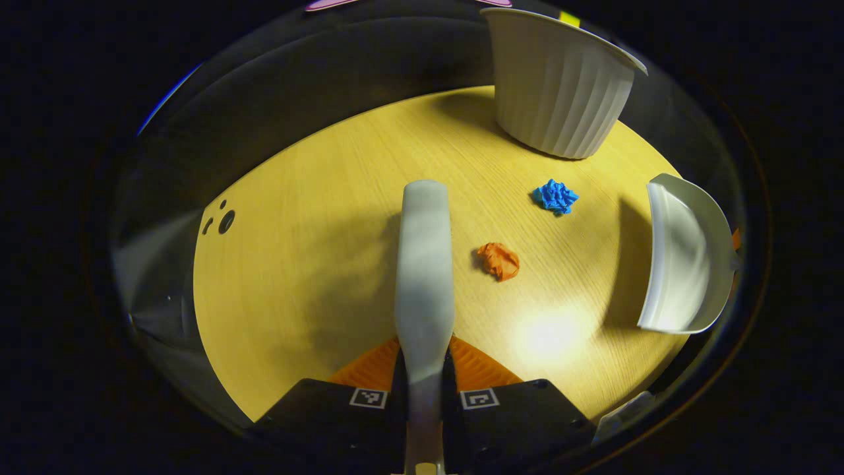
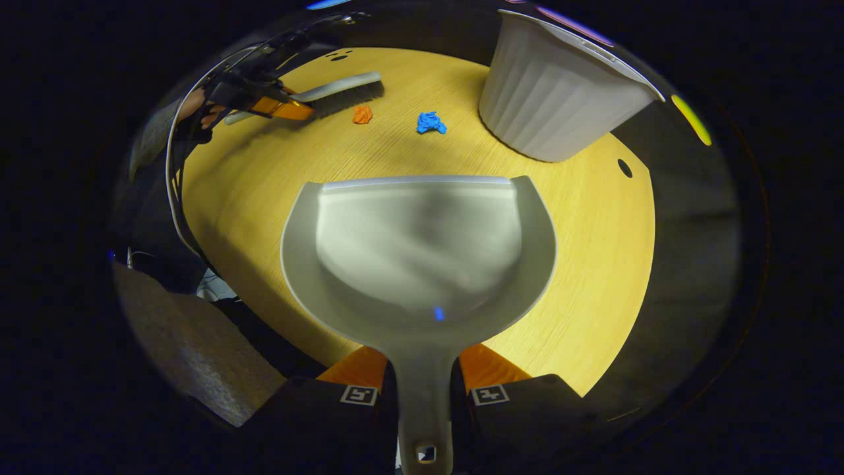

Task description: Pick up the small broom and dustpan from the desktop, sweep the trash into the dustpan with the broom, and then empty the trash into the garbage bin.

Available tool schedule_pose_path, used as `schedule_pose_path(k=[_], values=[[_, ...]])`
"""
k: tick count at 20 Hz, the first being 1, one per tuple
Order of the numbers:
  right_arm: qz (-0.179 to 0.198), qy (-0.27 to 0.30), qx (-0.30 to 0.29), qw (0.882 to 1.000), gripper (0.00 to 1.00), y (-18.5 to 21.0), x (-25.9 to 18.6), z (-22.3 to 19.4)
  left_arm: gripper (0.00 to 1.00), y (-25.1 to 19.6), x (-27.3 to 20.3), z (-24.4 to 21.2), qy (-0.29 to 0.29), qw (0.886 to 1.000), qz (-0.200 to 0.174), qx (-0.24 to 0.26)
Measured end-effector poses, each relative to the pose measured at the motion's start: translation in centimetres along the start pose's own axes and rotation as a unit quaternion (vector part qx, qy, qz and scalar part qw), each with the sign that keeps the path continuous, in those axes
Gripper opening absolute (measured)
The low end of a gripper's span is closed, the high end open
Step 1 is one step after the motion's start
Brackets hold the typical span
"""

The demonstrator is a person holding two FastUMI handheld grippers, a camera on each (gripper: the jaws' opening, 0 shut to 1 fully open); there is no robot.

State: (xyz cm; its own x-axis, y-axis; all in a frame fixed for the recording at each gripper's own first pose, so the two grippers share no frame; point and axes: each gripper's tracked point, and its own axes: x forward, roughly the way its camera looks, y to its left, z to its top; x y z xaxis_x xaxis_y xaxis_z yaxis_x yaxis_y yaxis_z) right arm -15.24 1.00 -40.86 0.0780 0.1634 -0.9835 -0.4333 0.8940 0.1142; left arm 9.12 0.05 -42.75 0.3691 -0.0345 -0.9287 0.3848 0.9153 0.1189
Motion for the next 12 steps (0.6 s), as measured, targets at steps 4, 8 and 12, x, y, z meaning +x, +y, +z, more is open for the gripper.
schedule_pose_path(k=[4, 8, 12], values=[[0.001, 0.01, -0.017, 1.0, 0.36, -0.4, 1.1, 0.3, 0.24, -2.2, 1.5, 2.0, -0.003, 1.0, -0.015, 0.019], [0.011, 0.005, -0.028, 1.0, 0.37, -0.9, 1.9, 0.7, 0.26, -4.7, 2.0, 3.6, -0.008, 0.998, -0.044, 0.048], [0.019, 0.011, -0.035, 0.999, 0.37, -1.4, 3.0, 1.2, 0.26, -8.4, 1.8, 4.8, -0.011, 0.992, -0.096, 0.078]])
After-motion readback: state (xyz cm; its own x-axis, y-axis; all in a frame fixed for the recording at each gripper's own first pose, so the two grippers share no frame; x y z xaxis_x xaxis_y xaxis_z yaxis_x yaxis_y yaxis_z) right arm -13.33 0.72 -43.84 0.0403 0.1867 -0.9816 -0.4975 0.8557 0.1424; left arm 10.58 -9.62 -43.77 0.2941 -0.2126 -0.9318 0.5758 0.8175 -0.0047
